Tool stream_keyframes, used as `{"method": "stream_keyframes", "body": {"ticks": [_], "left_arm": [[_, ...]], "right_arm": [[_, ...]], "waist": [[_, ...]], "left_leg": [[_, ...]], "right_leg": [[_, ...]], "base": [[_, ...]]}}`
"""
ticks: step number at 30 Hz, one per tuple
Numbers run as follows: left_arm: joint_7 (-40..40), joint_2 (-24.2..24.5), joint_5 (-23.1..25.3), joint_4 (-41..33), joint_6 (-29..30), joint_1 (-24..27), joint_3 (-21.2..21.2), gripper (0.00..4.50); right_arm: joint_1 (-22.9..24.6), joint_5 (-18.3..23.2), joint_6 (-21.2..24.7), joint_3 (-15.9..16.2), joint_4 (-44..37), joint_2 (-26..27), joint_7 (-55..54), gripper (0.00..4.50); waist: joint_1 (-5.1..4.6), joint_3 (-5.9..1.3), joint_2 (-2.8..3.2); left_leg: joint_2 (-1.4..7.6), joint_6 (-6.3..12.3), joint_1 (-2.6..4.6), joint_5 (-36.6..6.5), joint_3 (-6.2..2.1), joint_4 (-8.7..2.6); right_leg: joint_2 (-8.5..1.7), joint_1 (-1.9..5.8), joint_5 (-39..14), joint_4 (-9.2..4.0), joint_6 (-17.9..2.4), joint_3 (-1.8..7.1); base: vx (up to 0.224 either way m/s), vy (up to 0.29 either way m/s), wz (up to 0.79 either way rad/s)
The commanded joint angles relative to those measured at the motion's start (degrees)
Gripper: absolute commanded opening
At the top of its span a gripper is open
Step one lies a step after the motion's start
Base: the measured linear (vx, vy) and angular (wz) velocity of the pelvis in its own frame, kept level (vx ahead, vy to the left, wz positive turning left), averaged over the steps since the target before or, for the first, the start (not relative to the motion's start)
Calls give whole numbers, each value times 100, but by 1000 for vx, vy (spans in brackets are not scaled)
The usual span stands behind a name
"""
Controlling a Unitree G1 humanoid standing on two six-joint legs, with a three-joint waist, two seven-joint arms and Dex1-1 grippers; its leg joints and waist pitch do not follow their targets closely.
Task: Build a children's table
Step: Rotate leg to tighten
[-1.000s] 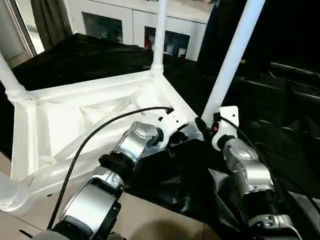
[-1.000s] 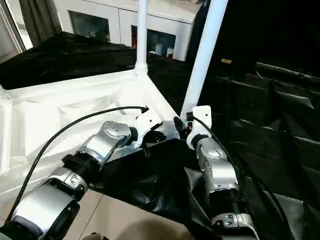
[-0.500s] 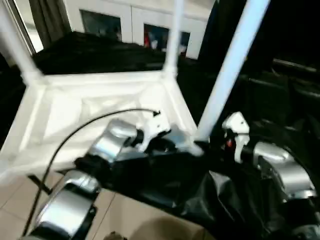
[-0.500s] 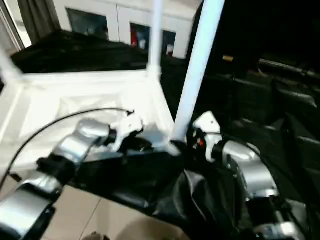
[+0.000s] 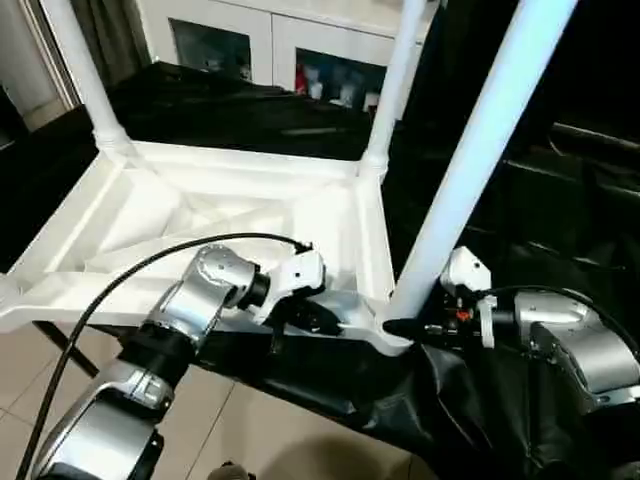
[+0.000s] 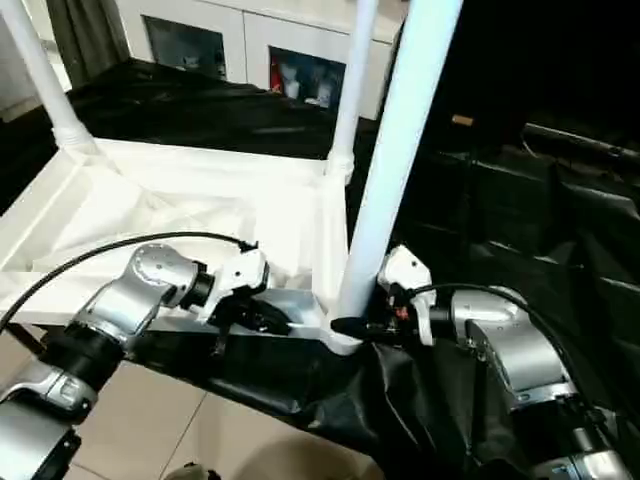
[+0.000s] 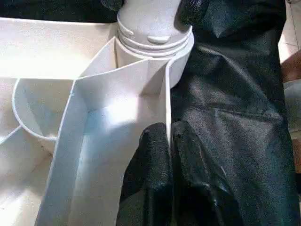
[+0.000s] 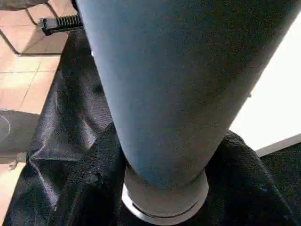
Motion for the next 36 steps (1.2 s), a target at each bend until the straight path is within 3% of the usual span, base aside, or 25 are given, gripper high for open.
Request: {"method": "stream_keyframes", "body": {"ticks": [1,6,8,10,11,13,15,18,20,22,23,25,28,29,32,36], "left_arm": [[-78,-88,-71,-238,28,-34,-103,0],[9,-83,-78,-303,63,-23,-104,0],[453,-195,55,-111,180,-122,-21,0],[938,-327,180,148,238,-251,68,0],[1351,-451,260,366,283,-362,145,0],[1724,-574,320,554,331,-459,215,0],[2401,-854,391,839,532,-628,326,0],[3119,-1268,454,1121,804,-792,374,0],[3469,-1539,507,1325,841,-884,353,0],[3656,-1725,549,1476,793,-941,327,0],[3720,-1854,595,1579,714,-966,273,0],[3748,-1928,658,1691,626,-999,230,0],[3769,-1916,653,1753,600,-1036,244,0],[3786,-1905,649,1792,590,-1061,261,0],[3668,-1769,647,1870,431,-1103,268,0],[3353,-1617,633,1883,220,-1097,284,0]], "right_arm": [[-29,-48,36,181,-19,-57,153,201],[-9,-17,52,196,-22,-81,150,199],[-21,-26,101,28,159,149,-265,199],[-68,-159,156,-60,392,364,-750,198],[-104,-331,171,-84,602,527,-1188,198],[-142,-473,225,-127,797,706,-1646,198],[-253,-560,435,-377,1144,1205,-2690,197],[-471,-482,724,-856,1547,2033,-4196,196],[-638,-453,660,-1053,1771,2515,-4890,196],[-750,-522,528,-1042,1890,2770,-5182,196],[-840,-627,377,-933,1951,2925,-5276,196],[-922,-669,213,-831,1981,3040,-5248,196],[-969,-732,64,-807,1978,3050,-5213,196],[-996,-713,31,-850,1983,3063,-5175,252],[-1062,-610,-50,-965,1939,2913,-4955,272],[-1039,-583,-68,-869,1803,2566,-4381,311]], "waist": [[1,-367,-46],[2,-381,-36],[-2,-377,-37],[-5,-373,-39],[-24,-357,-48],[-46,-353,-70],[-48,-358,-80],[-116,-359,-29],[-152,-366,-36],[-156,-363,-37],[-158,-369,10],[-163,-361,-25],[-156,-373,-14],[-158,-371,-14],[-158,-356,-40],[-157,-353,-41]], "left_leg": [[149,235,64,-1246,-4,-370],[147,276,69,-1153,-2,-357],[143,275,67,-1142,4,-351],[137,248,65,-1195,2,-354],[118,165,78,-1338,8,-358],[99,11,66,-1471,-20,-380],[107,-13,90,-1558,-26,-377],[94,-155,53,-1716,-75,-419],[83,-232,110,-1947,-78,-408],[81,-206,127,-2019,-74,-405],[78,-183,99,-1967,-78,-414],[75,-141,94,-1955,-68,-418],[81,-66,74,-1871,-65,-422],[80,-60,74,-1870,-66,-426],[81,-21,67,-1913,-63,-432],[89,15,66,-1902,-63,-434]], "right_leg": [[-288,268,-1265,-427,-1165,233],[-280,274,-1039,-401,-1244,229],[-281,268,-1022,-401,-1264,232],[-282,269,-1158,-415,-1234,227],[-276,229,-1531,-457,-1142,222],[-282,254,-2003,-497,-956,199],[-297,227,-2231,-535,-830,206],[-294,228,-2471,-547,-713,186],[-289,167,-2544,-584,-703,183],[-284,155,-2539,-606,-695,186],[-278,174,-2352,-597,-689,194],[-261,184,-2176,-593,-693,197],[-264,206,-2014,-569,-712,201],[-260,207,-2003,-569,-717,199],[-267,206,-2109,-583,-719,199],[-272,205,-2147,-588,-711,202]], "base": [[0,0,0],[0,0,0],[0,0,0],[0,0,0],[0,0,0],[0,0,0],[0,0,0],[0,0,0],[0,0,0],[0,0,0],[0,0,0],[0,0,0],[0,0,0],[0,0,0],[0,0,0],[0,0,0]]}}
